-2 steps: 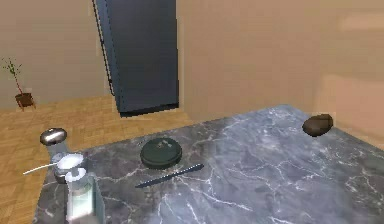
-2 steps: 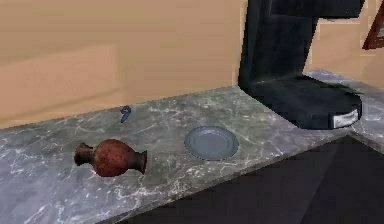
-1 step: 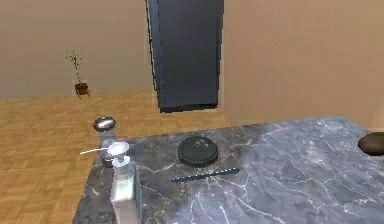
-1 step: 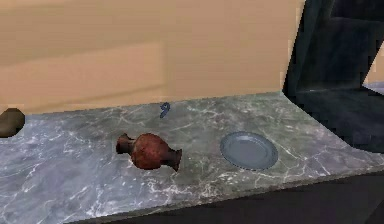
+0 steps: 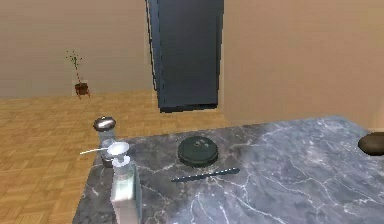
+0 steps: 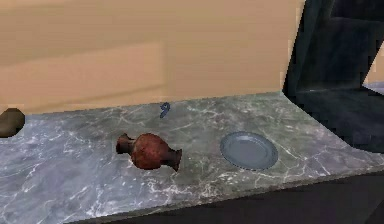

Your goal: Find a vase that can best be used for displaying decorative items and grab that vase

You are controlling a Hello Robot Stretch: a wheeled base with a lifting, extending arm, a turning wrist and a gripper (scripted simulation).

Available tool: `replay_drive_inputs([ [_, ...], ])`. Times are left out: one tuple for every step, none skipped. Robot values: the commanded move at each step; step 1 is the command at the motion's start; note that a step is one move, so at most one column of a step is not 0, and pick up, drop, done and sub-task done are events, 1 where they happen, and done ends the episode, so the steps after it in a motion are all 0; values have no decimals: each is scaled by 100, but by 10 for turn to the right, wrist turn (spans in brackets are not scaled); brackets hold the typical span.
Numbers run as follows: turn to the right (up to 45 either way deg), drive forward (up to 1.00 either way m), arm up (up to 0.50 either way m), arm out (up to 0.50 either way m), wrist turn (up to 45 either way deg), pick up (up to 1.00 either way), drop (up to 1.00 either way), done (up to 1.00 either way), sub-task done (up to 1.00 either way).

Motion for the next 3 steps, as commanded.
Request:
replay_drive_inputs([
  [0, 0, 38, 0, 0, 0, 0, 0, 0],
  [0, 0, 0, 14, 0, 0, 0, 0, 0],
  [0, 0, 0, 0, 450, 0, 0, 0, 0],
])
